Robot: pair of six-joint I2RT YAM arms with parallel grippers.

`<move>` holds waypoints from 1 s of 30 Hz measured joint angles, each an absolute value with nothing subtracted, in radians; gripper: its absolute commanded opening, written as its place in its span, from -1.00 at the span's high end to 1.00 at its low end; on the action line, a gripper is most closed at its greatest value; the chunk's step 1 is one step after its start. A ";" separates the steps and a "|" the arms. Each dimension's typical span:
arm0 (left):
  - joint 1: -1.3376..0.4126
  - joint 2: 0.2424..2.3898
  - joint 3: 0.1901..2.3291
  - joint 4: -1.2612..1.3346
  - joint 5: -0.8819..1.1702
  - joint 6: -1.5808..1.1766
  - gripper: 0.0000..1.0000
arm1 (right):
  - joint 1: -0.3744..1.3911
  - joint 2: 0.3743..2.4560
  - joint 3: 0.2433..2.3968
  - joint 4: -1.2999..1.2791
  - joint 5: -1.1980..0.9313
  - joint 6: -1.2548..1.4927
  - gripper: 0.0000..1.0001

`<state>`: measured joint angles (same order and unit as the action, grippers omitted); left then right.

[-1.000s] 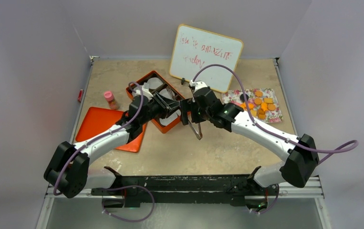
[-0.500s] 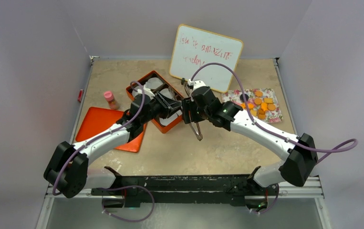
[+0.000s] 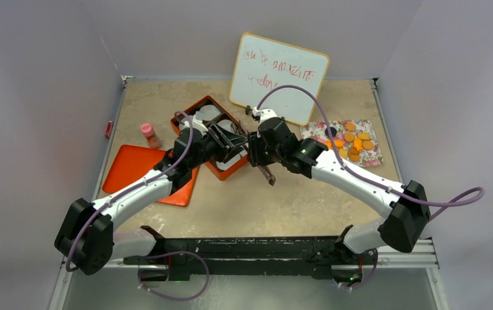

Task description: Pack the cookies

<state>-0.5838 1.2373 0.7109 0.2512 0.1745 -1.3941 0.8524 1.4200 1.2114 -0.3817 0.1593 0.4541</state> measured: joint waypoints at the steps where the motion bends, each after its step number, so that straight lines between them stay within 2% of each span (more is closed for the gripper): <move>1: -0.584 1.233 0.711 0.250 0.174 -1.394 0.01 | 0.852 1.420 1.211 -0.379 0.157 0.455 0.25; 6: -0.584 1.220 0.710 0.234 0.175 -1.397 -0.02 | 0.852 1.406 1.191 -0.349 0.139 0.461 0.32; 19: -0.584 1.217 0.708 0.214 0.175 -1.432 -0.05 | 0.853 1.348 1.135 -0.280 0.111 0.477 0.34; 30: -0.584 1.258 0.709 0.216 0.174 -1.441 0.02 | 0.859 1.341 1.104 -0.231 0.086 0.473 0.39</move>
